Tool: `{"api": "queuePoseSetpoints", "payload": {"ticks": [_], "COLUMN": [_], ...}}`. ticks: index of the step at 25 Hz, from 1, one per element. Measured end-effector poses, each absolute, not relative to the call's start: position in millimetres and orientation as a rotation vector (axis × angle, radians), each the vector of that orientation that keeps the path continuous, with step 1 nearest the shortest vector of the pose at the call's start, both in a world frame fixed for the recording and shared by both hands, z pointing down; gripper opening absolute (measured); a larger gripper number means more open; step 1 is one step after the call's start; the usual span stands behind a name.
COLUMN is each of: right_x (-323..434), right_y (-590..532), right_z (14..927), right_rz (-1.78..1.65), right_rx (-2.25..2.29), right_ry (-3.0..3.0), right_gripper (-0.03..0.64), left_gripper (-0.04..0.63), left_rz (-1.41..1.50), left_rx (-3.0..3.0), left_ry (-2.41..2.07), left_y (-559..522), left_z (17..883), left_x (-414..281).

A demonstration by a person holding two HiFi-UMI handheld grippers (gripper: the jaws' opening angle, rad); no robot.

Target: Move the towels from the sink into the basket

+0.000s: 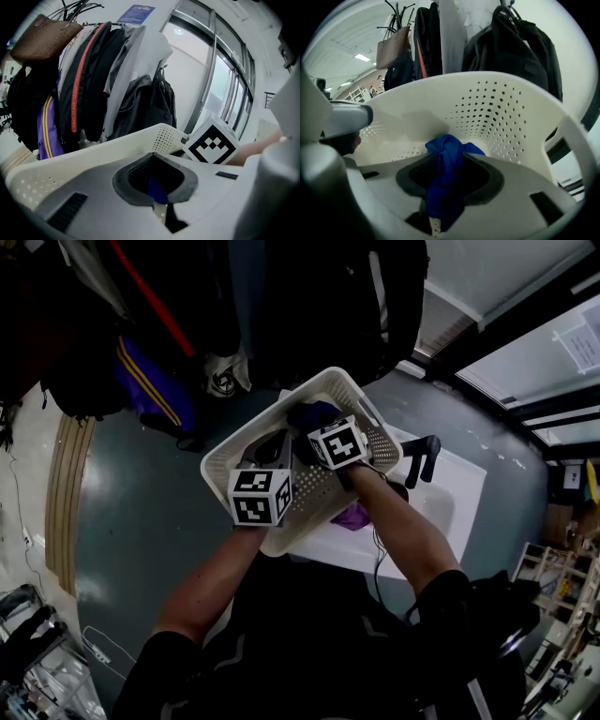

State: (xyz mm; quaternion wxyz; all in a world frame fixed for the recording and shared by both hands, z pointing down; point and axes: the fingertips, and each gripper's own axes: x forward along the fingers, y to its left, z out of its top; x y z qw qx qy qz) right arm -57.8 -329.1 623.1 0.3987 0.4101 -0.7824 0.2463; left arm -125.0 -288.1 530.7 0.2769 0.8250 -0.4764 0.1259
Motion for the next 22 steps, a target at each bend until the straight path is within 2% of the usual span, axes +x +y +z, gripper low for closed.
{"api": "queuePoseSetpoints", "payload": {"ticks": [5,17,22], "right_x": [-59.1,-17.5,20.9], "right_y": [-328.9,-281.4,-241.1], "right_z": [573.4,428.7,381.8], "right_rz": [0.598,0.478,0.397], "right_rx": [1.135,1.484,1.641], "right_ry": [-2.086,-2.329,-2.353], "right_gripper": [0.167,0.050,0.038], "left_gripper": [0.006,0.006,0.006], "left_rz": [0.292,0.166,0.107], "left_rx": [2.283,2.611,2.717], "left_ry": [-1.249,-1.074,-0.956], "left_y": [-285.3,-257.6,-236.9], "left_z": [508.9,421.0,381.9], "left_x": [-118.2,-95.1,-69.2]}}
